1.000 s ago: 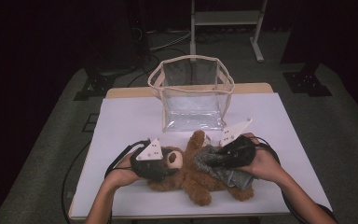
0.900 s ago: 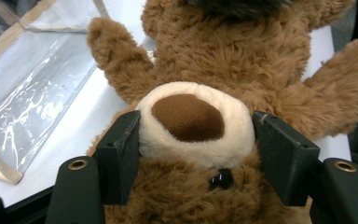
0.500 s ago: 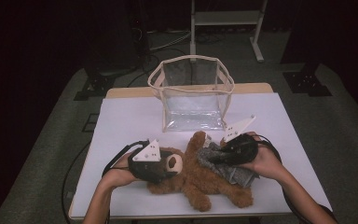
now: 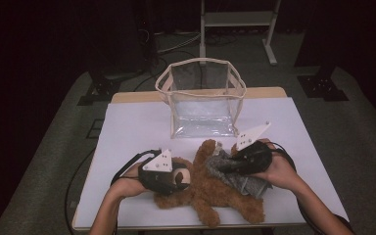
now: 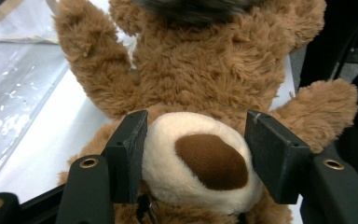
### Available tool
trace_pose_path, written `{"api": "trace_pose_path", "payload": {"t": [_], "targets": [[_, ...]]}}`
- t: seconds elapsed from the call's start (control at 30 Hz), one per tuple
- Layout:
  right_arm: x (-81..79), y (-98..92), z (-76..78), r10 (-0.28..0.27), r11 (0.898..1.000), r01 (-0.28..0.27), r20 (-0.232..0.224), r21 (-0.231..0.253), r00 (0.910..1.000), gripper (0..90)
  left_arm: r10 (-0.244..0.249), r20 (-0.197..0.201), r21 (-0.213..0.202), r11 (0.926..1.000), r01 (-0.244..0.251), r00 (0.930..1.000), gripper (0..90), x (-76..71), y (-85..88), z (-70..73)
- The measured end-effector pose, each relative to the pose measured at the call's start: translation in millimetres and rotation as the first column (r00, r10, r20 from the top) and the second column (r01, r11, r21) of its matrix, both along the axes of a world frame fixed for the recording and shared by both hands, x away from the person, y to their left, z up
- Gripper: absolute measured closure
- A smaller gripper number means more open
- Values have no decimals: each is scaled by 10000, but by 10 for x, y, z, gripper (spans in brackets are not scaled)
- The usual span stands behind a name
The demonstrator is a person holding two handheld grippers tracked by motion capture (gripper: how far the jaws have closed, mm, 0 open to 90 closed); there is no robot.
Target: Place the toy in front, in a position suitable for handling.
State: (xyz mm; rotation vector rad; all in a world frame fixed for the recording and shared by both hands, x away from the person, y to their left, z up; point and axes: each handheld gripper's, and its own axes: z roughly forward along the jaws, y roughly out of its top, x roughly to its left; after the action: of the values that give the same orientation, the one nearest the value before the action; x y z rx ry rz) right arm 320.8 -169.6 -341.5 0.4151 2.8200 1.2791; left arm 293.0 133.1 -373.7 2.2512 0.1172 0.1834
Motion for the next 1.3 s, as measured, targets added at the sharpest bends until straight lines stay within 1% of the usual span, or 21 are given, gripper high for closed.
{"api": "trace_pose_path", "payload": {"t": [0.07, 0.1, 0.13, 0.17, 0.23, 0.27, 0.43, 0.5, 0.6, 0.7, 0.77, 0.8, 0.83, 0.9, 0.93, 1.03, 1.07, 1.13, 1.17, 1.27, 1.3], "targets": [[84, 18, 4, -69, 9999, 69, -58, 84, 10000, 759, -158, 5, 86, 9998, 158, 9999, 405, -11, 3, 1], [120, 40, -11, -109, 9999, 110, -132, 90, 9999, 759, -175, 14, 85, 9998, 175, 9998, 404, -15, 7, 4], [143, 68, -38, -71, 10000, 73, -305, 45, 9995, 758, -173, 1, 84, 9998, 173, 9999, 403, -13, 12, 9], [155, 100, -77, 16, 10000, -17, -363, -29, 9993, 758, -174, -40, 46, 9998, 174, 9998, 402, -12, 15, 13], [136, 149, -141, 79, 9999, -83, -476, -81, 9988, 758, -214, -68, 61, 9998, 214, 9997, 399, -7, 26, 32], [121, 149, -156, 120, 9999, -121, -466, -17, 9988, 758, -225, -73, 0, 9997, 225, 9997, 398, -8, 28, 38], [50, 76, -194, 125, 9998, -119, -492, 128, 9987, 758, -337, 9, -73, 9994, 337, 9994, 391, -22, 24, 83], [29, 57, -213, 99, 9997, -84, -622, 244, 9980, 758, -309, 74, -135, 9994, 310, 9995, 388, -30, 30, 103], [15, 47, -227, 155, 9994, -133, -652, 331, 9978, 759, -123, 214, -376, 9992, 131, 9997, 388, -24, 61, 146], [-4, 65, -228, 300, 9991, -279, -668, 330, 9973, 759, 286, 278, -756, 9968, -264, 9992, 390, -1, 111, 181], [-25, 83, -222, 382, 9989, -364, -652, 283, 9971, 758, 511, 297, -779, 9958, -487, 9983, 390, 21, 139, 179], [-30, 88, -221, 405, 9989, -390, -577, 266, 9975, 758, 650, 178, -771, 9950, -635, 9977, 390, 33, 141, 161], [-35, 90, -219, 424, 9989, -412, -530, 240, 9977, 757, 640, 48, -734, 9953, -635, 9979, 391, 47, 143, 138], [-42, 90, -216, 421, 9989, -411, -522, 210, 9977, 757, 553, -290, -832, 9949, -575, 9981, 392, 63, 138, 95], [-45, 89, -215, 429, 9989, -418, -512, 225, 9978, 756, 514, -397, -776, 9955, -544, 9979, 392, 65, 134, 82], [-56, 73, -198, 414, 9987, -402, -408, 297, 9983, 755, 484, -427, -691, 9963, -513, 9979, 392, 56, 122, 64], [-57, 61, -191, 409, 9988, -398, -364, 287, 9985, 754, 434, -407, -593, 9972, -458, 9982, 392, 51, 121, 63], [-56, 30, -179, 388, 9987, -375, -384, 337, 9985, 754, 418, -369, -547, 9975, -437, 9984, 392, 40, 112, 55], [-57, 14, -178, 354, 9988, -340, -400, 343, 9986, 753, 378, -345, -462, 9982, -394, 9987, 392, 42, 110, 52], [-65, -53, -170, 198, 9993, -187, -369, 312, 9991, 752, 348, -465, -505, 9980, -371, 9983, 392, 38, 93, 25], [-65, -80, -167, 104, 9994, -93, -331, 319, 9994, 752, 284, -456, -426, 9986, -304, 9986, 392, 42, 91, 18]]}}
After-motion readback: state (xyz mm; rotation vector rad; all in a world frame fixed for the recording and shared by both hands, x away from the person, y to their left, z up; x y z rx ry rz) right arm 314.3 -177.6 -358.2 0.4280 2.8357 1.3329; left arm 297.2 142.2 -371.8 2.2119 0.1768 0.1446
